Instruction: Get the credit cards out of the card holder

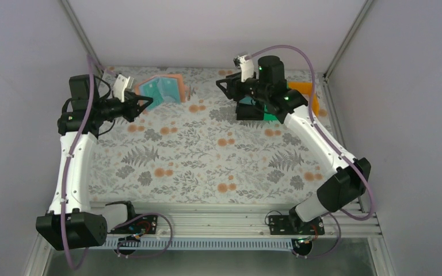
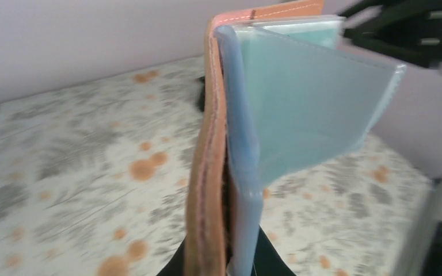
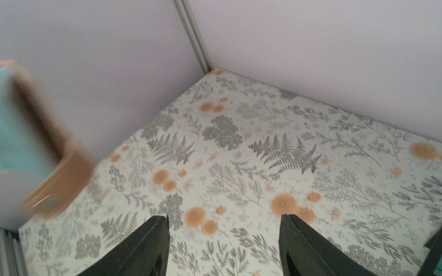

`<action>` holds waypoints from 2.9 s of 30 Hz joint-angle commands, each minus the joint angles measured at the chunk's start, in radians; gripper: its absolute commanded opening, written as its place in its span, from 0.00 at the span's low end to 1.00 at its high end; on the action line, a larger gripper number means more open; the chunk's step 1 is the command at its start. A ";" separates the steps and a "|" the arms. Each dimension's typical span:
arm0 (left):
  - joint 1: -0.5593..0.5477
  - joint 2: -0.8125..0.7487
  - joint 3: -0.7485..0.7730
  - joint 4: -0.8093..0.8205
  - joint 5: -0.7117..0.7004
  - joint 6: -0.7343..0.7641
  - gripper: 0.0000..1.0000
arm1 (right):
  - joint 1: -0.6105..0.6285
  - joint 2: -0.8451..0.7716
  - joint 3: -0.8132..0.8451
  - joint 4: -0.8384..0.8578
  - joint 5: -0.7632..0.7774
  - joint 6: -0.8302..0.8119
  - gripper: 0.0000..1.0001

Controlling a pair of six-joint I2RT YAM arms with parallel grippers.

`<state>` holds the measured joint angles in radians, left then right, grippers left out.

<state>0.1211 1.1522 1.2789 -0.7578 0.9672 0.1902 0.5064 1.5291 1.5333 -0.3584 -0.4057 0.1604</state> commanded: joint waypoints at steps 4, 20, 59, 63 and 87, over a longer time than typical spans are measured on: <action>-0.045 0.000 0.054 0.018 -0.703 0.034 0.03 | 0.189 -0.085 0.017 -0.007 -0.068 -0.158 0.48; -0.084 0.008 0.138 -0.086 -0.022 0.104 0.02 | 0.244 0.240 0.163 0.373 -0.440 0.193 0.38; -0.040 -0.057 0.080 -0.056 -0.098 0.072 0.02 | 0.269 0.326 0.281 0.316 -0.219 0.245 0.28; -0.040 -0.061 0.073 -0.073 -0.037 0.100 0.03 | 0.231 0.313 0.259 0.284 -0.288 0.193 0.28; -0.029 -0.066 0.095 -0.157 0.260 0.199 0.02 | 0.248 0.174 0.241 0.113 -0.641 -0.162 0.14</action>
<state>0.0856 1.0927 1.3556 -0.9039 1.1660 0.3508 0.7441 1.7081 1.7618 -0.2291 -1.0019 0.0120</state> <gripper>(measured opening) 0.089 0.152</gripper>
